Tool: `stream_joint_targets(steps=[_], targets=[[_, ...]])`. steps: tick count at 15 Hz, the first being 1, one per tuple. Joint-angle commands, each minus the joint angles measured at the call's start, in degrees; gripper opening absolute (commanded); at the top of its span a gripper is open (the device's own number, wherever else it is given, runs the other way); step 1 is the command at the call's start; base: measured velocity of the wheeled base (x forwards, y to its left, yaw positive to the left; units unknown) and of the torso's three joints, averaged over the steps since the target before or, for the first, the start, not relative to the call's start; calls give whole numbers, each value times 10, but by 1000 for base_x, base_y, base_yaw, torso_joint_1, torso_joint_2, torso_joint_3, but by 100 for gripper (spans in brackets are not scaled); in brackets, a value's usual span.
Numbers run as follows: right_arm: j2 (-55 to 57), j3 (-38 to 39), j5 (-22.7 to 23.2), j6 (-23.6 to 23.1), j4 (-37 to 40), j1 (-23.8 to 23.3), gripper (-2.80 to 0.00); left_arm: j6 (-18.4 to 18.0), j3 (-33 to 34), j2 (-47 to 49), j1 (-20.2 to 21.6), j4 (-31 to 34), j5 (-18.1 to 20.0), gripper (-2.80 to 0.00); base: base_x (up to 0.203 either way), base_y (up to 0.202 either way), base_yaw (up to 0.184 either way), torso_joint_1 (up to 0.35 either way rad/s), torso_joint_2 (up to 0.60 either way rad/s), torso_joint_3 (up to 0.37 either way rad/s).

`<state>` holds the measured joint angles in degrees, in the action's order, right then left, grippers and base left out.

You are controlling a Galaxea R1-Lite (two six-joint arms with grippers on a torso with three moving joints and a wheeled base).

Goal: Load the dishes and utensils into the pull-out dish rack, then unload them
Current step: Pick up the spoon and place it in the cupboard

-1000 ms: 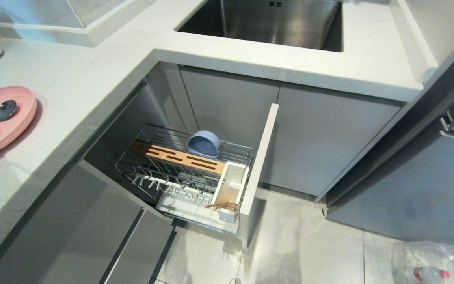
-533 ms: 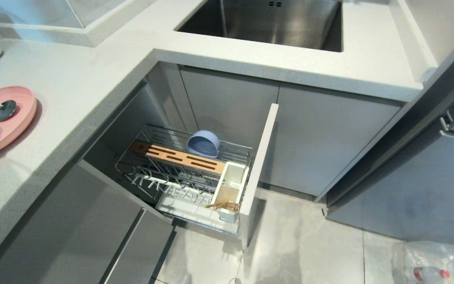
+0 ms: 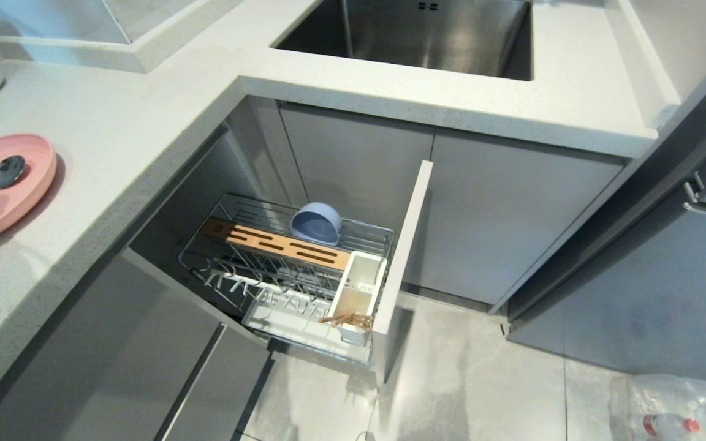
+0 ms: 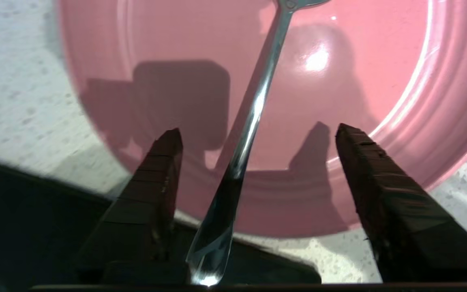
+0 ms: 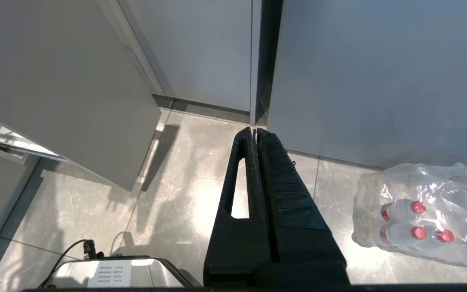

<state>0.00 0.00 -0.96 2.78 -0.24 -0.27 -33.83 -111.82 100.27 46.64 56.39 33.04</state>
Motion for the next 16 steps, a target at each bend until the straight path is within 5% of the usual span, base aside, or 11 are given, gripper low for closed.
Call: stream_joint_targets(steps=[1, 9, 10, 16], targets=[[1, 0, 0, 0, 0, 0, -280, -2, 0, 10, -6, 3, 1, 0, 0, 0, 0, 0, 0, 0], [1, 0, 0, 0, 0, 0, -280, -2, 0, 12, -6, 2, -1, 0, 0, 0, 0, 5, 1, 0], [1, 0, 0, 0, 0, 0, -280, -2, -1, 12, -5, 1, -1, -280, 0, 0, 0, 0, 0, 0], [1, 0, 0, 0, 0, 0, -280, -2, -1, 12, -5, 0, -8, -280, 0, 0, 0, 0, 0, 0]])
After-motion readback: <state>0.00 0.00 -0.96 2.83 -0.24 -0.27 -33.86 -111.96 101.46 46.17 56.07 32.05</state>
